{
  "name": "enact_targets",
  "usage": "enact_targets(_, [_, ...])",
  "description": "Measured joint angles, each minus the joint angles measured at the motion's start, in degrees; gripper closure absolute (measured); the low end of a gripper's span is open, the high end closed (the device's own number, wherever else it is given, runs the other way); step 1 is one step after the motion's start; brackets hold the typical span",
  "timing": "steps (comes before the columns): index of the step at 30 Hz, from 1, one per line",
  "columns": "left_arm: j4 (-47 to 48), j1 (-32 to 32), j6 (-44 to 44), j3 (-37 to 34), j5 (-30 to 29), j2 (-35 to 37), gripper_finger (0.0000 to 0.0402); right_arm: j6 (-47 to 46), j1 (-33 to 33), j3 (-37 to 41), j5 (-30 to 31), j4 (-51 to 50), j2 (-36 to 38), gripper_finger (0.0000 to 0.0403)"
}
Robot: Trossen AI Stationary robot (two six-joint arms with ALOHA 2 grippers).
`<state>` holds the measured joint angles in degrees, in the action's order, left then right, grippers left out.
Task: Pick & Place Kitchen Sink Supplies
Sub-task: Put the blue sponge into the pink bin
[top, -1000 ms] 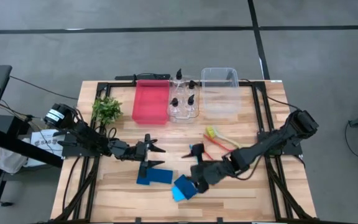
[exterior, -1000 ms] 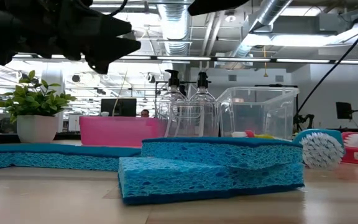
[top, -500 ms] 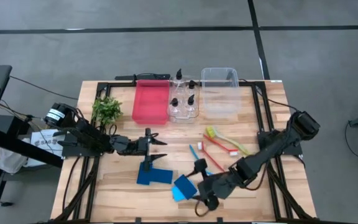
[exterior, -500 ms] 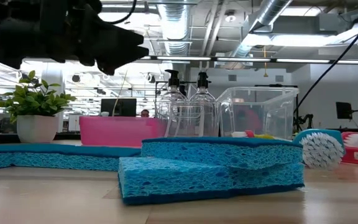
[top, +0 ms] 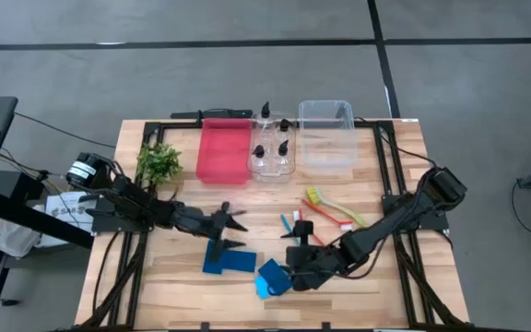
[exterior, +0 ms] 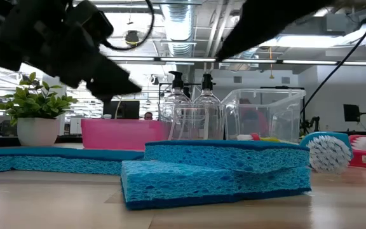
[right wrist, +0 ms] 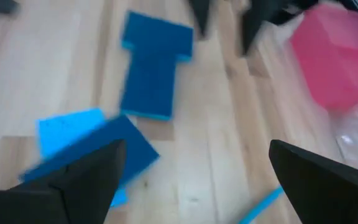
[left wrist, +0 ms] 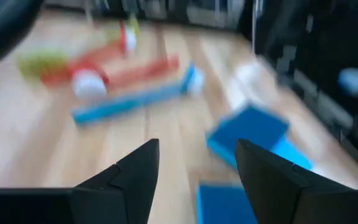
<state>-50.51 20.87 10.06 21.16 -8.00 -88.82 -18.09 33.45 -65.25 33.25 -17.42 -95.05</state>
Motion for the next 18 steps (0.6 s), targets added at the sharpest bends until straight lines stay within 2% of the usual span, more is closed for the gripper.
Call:
enact_targets(5, [21.26, 3.72, 2.07, 7.92, -3.85, -0.02, 0.0189, -0.76, -0.05, 0.00, -0.27, 1.71, -2.76, 0.0031])
enact_targets(9, [36.92, 6.41, 4.55, 12.87, -4.00, 2.67, 0.0189, -2.42, 0.65, 0.00, -0.36, 1.42, -4.34, 0.0045])
enact_targets(15, [55.29, 8.92, 22.11, 14.83, -4.49, 13.08, 0.0189, -2.56, 1.14, 0.00, -0.39, 1.95, -4.74, 0.0059])
enact_targets(18, [62.44, 10.44, 25.87, 14.80, -6.00, 16.78, 0.0189, -2.57, 1.08, 0.02, -0.39, 2.66, -4.76, 0.0062])
